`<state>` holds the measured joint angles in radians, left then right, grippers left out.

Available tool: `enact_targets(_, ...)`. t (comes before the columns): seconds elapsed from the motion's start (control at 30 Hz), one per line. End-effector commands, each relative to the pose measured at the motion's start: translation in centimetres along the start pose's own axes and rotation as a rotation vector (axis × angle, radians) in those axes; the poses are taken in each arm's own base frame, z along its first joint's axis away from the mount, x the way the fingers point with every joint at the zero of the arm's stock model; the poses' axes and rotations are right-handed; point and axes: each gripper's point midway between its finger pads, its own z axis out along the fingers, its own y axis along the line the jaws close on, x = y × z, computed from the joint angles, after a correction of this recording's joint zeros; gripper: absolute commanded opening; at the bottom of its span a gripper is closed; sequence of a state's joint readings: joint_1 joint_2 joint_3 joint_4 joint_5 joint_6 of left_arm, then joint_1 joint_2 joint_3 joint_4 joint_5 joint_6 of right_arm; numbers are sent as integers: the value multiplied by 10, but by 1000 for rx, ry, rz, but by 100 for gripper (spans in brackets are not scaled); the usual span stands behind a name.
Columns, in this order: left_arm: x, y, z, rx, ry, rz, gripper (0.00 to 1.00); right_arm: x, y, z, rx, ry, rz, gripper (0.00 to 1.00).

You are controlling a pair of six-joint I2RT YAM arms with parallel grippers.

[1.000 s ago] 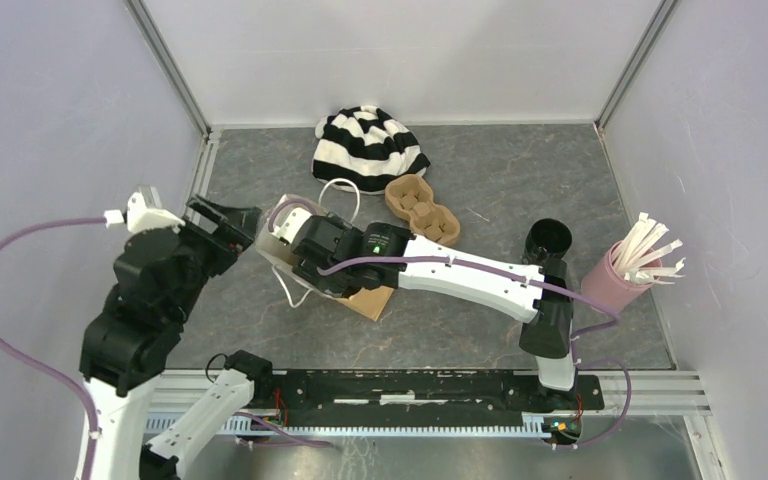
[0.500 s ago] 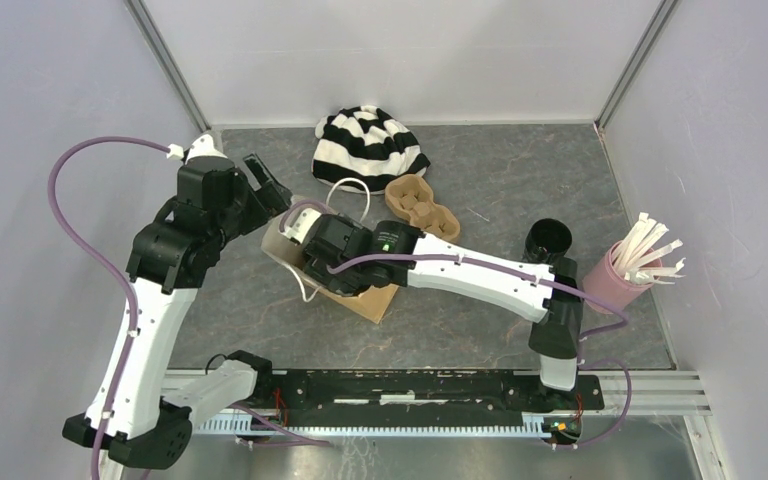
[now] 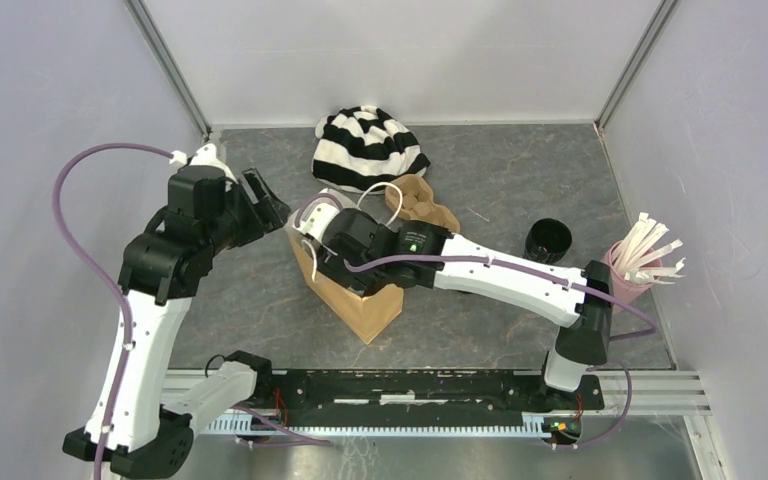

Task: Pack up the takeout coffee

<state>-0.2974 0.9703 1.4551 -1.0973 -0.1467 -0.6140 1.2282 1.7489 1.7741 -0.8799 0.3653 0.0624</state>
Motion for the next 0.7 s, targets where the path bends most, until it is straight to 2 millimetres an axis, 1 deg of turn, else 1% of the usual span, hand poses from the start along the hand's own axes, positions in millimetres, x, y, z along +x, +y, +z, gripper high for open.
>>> enact_targets(0.0, 11, -40, 23, 178, 137, 105, 78, -13, -4, -16, -29, -84, -15, 57)
enact_targets(0.13, 13, -65, 37, 278, 225, 163, 78, -15, -5, -18, -39, -89, -6, 57)
enact_targets(0.2, 15, -69, 45, 293, 256, 201, 77, -13, -5, -19, -46, -90, -3, 57)
enact_targets(0.33, 17, -68, 61, 291, 281, 264, 73, -13, -8, -20, -49, -96, 5, 57)
enact_targets(0.4, 18, -60, 69, 238, 298, 291, 69, -14, -11, -20, -51, -101, 10, 57)
enact_targets(0.47, 16, -55, 71, 213, 302, 319, 68, -13, -14, -21, -50, -102, 14, 57)
enact_targets(0.57, 10, -58, 72, 231, 265, 340, 68, -11, -16, -20, -51, -102, 18, 57)
enact_targets(0.67, 9, -58, 82, 222, 268, 361, 64, -10, -16, -20, -57, -103, 22, 57)
